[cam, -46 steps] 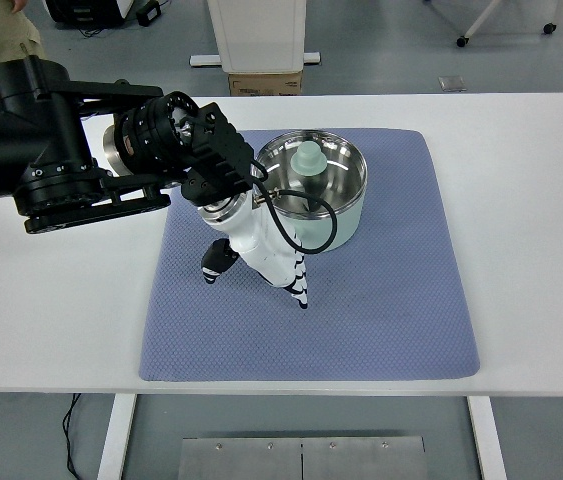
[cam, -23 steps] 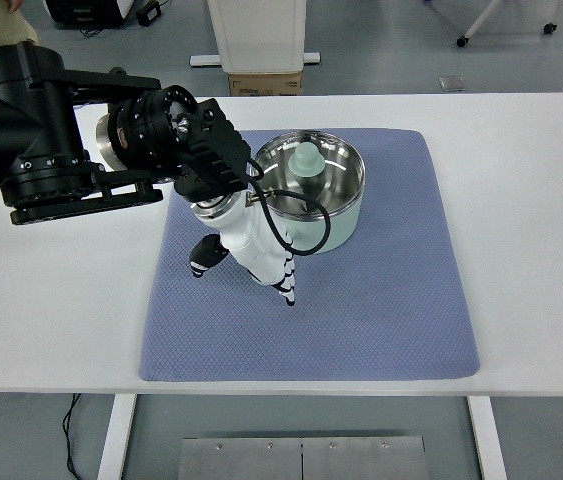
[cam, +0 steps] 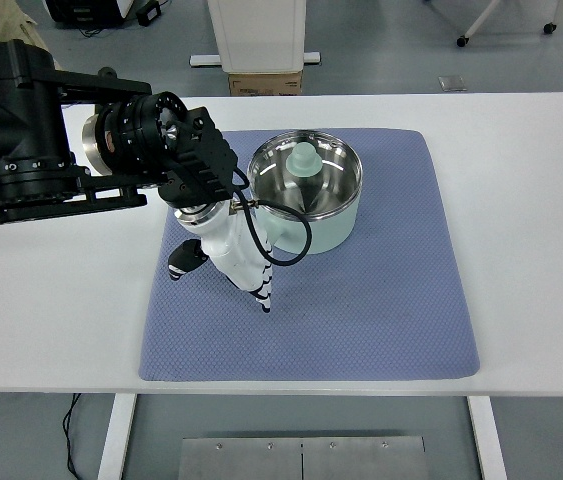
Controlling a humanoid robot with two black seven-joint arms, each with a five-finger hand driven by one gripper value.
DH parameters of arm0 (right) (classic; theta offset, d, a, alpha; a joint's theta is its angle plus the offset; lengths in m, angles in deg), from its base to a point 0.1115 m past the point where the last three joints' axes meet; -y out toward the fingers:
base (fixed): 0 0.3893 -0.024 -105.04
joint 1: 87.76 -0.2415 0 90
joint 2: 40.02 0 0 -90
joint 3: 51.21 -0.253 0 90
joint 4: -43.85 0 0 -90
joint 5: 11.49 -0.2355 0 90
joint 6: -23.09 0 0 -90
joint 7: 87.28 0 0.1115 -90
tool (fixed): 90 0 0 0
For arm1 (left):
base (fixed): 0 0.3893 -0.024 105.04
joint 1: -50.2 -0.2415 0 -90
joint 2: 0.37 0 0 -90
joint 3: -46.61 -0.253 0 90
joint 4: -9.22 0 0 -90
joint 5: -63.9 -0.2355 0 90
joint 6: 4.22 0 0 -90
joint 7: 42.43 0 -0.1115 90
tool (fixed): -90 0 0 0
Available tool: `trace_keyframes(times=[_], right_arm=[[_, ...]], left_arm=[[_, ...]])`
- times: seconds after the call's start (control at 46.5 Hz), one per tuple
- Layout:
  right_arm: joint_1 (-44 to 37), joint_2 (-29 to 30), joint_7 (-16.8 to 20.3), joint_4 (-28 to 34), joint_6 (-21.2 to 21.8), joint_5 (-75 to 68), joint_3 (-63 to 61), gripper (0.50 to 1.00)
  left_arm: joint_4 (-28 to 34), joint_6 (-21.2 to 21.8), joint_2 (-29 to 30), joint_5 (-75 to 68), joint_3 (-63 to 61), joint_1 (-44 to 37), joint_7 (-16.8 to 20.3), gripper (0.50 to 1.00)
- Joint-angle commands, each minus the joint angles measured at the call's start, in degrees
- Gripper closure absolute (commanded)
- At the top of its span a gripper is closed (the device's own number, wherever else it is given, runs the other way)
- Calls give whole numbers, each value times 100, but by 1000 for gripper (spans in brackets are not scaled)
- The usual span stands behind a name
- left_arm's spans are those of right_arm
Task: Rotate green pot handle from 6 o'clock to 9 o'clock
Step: 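Keep pushing the handle with the left hand until it points toward the left arm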
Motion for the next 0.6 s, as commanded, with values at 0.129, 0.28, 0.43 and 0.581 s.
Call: trace_keyframes(times=[0.129, 0.28, 0.43, 0.581], right_arm=[[-1, 0, 0, 0, 0, 0, 0, 500], [-1, 0, 0, 0, 0, 0, 0, 500], [-1, 0, 0, 0, 0, 0, 0, 500], [-1, 0, 0, 0, 0, 0, 0, 500]], left_arm=[[0, 9, 53, 0, -138, 103, 0, 500], [0, 9, 62, 0, -243, 174, 0, 500], [0, 18, 71, -149, -349, 244, 0, 500], [8, 27, 80, -246, -410, 279, 0, 500]])
